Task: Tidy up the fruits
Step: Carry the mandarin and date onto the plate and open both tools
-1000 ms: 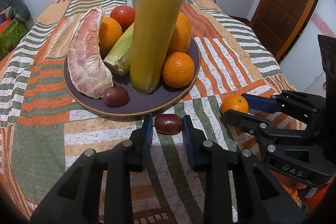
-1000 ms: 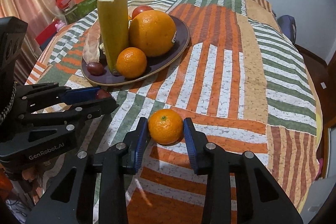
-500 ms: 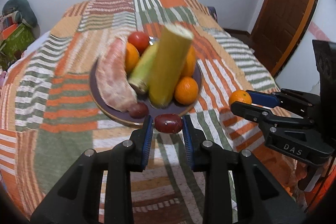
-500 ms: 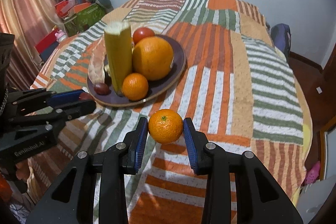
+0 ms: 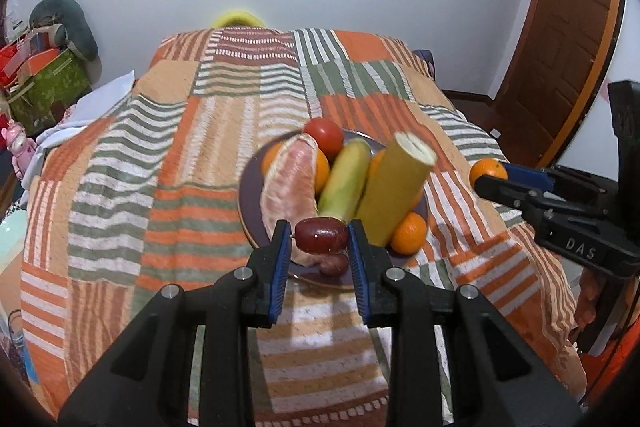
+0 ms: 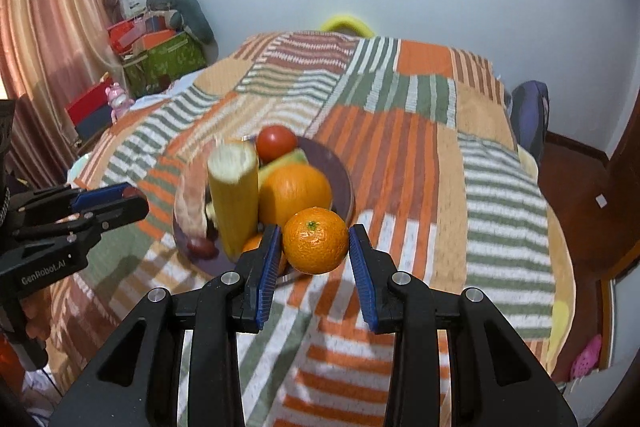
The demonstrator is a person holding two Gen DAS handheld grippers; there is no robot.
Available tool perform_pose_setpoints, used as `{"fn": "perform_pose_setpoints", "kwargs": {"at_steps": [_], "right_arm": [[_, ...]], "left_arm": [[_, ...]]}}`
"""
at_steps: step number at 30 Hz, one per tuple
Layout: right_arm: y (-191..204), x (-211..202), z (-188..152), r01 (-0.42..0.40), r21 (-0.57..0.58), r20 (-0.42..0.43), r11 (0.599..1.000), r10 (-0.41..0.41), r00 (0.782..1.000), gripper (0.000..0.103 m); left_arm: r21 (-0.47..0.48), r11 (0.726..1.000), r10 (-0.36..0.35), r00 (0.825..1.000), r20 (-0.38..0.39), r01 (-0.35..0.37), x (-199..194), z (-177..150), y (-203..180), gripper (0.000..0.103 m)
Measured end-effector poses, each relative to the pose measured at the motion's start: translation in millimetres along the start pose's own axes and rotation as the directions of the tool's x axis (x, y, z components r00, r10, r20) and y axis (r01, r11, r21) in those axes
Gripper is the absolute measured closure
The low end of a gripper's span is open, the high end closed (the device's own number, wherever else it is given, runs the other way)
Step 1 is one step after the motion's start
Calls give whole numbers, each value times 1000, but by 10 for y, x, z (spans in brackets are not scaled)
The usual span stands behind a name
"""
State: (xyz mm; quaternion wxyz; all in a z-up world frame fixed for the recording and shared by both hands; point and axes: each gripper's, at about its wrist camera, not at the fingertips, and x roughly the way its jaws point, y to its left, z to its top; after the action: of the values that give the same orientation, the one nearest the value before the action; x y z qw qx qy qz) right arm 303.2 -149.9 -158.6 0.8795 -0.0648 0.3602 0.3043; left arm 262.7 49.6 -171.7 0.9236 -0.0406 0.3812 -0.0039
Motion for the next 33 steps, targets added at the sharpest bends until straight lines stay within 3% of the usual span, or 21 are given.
{"fn": "perform_pose_setpoints", "kwargs": {"at_steps": [8,15,25,33], "right_arm": [[-7,108,245,19,-23,46,1000,-18,999,71],[-108,359,427,28,-25,33,999,-27,999,71],[-117,620,553,-19,-36,13,999,20,1000,71],[114,460,690,-92,-89,53,992,97,994,71]], "left_arm": [[17,1000,0,1000,25,-1,113,211,14,75],[21,1000,-12,1000,23,12,313,345,27,75],[17,999,-37,999,-6,37,557,372,3,75],[20,999,-44,999,2,44,549,398,7,74]]}}
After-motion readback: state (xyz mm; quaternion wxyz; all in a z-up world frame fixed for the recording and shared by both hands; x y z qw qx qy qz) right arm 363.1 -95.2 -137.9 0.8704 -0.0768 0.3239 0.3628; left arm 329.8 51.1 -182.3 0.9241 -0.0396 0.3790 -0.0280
